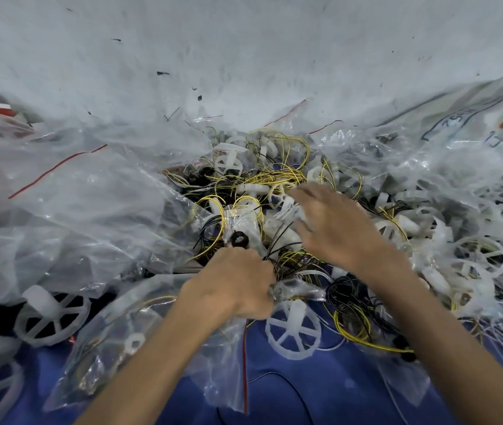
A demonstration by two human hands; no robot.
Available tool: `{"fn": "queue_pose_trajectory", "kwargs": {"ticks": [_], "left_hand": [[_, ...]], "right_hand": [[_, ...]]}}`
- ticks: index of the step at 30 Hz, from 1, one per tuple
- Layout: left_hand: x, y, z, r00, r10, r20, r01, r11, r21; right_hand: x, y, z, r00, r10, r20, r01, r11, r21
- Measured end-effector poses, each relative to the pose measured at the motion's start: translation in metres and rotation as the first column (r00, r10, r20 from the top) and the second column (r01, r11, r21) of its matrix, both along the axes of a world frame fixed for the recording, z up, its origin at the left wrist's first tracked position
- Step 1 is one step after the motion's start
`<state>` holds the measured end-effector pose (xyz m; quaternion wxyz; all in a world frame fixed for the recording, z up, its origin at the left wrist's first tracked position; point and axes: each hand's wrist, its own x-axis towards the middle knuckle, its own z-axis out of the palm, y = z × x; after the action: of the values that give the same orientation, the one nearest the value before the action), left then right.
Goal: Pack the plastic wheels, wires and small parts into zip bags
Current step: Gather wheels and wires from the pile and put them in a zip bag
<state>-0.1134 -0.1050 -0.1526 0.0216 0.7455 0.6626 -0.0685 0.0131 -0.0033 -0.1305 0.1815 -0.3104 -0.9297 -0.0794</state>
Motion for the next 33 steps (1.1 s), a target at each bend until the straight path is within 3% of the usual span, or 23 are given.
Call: {"fn": "queue_pose_trajectory", "kwargs": {"ticks": [1,3,5,7,10,13,16,19,22,24,25,27,29,31,33], "left_hand": [[0.001,0.000,-0.001,1.000,-0.008,-0.019,0.008,1.000,0.004],[0.004,-0.002,-0.002,0.998,-0.028,-0.048,0.028,1.000,-0.009],[0.005,-0.006,0.001,0.998,-0.032,-0.050,0.028,0.997,-0.070],[0.003,-0.009,0.006,0.999,-0.048,-0.023,0.044,0.989,-0.141],[-0.009,-0.010,0.016,0.987,-0.074,0.144,0.109,0.962,-0.250],[-0.025,-0.013,0.026,0.930,0.012,0.367,0.128,0.926,-0.356],[-0.041,-0.014,0.029,0.879,0.081,0.470,0.098,0.934,-0.344],[-0.049,-0.018,0.035,0.837,0.047,0.545,0.143,0.943,-0.301],[-0.049,-0.021,0.042,0.736,-0.029,0.677,0.203,0.962,-0.180],[-0.047,-0.023,0.045,0.649,-0.078,0.757,0.223,0.971,-0.090],[-0.046,-0.023,0.046,0.616,-0.102,0.781,0.228,0.972,-0.053],[-0.046,-0.023,0.047,0.580,-0.136,0.803,0.221,0.975,0.005],[-0.047,-0.023,0.047,0.535,-0.165,0.828,0.200,0.978,0.066],[-0.048,-0.023,0.048,0.501,-0.212,0.839,0.183,0.974,0.137],[-0.050,-0.022,0.048,0.495,-0.247,0.833,0.171,0.968,0.185]], "right_hand": [[-0.018,-0.006,-0.002,0.989,0.131,-0.067,-0.135,0.988,-0.068],[-0.046,-0.012,-0.012,0.944,0.324,-0.054,-0.327,0.910,-0.254],[-0.062,-0.007,-0.028,0.917,0.361,0.170,-0.316,0.917,-0.242],[-0.066,0.000,-0.042,0.895,0.285,0.344,-0.253,0.958,-0.136],[-0.062,0.004,-0.052,0.933,0.276,0.231,-0.245,0.957,-0.156],[-0.052,0.009,-0.053,0.969,0.229,0.098,-0.197,0.946,-0.259],[-0.041,0.016,-0.049,0.972,0.214,0.102,-0.186,0.955,-0.233],[-0.033,0.018,-0.048,0.955,0.273,0.114,-0.248,0.949,-0.196],[-0.026,0.011,-0.045,0.938,0.345,-0.031,-0.346,0.932,-0.106],[-0.023,0.002,-0.037,0.891,0.309,-0.331,-0.353,0.932,-0.079],[-0.020,-0.005,-0.031,0.830,0.239,-0.504,-0.354,0.924,-0.146],[-0.017,-0.019,-0.019,0.708,0.039,-0.705,-0.438,0.807,-0.395],[-0.014,-0.035,-0.012,0.712,-0.041,-0.701,-0.526,0.631,-0.571],[-0.011,-0.052,-0.013,0.706,-0.051,-0.707,-0.586,0.518,-0.623],[-0.010,-0.063,-0.017,0.642,-0.185,-0.744,-0.629,0.426,-0.650]]}}
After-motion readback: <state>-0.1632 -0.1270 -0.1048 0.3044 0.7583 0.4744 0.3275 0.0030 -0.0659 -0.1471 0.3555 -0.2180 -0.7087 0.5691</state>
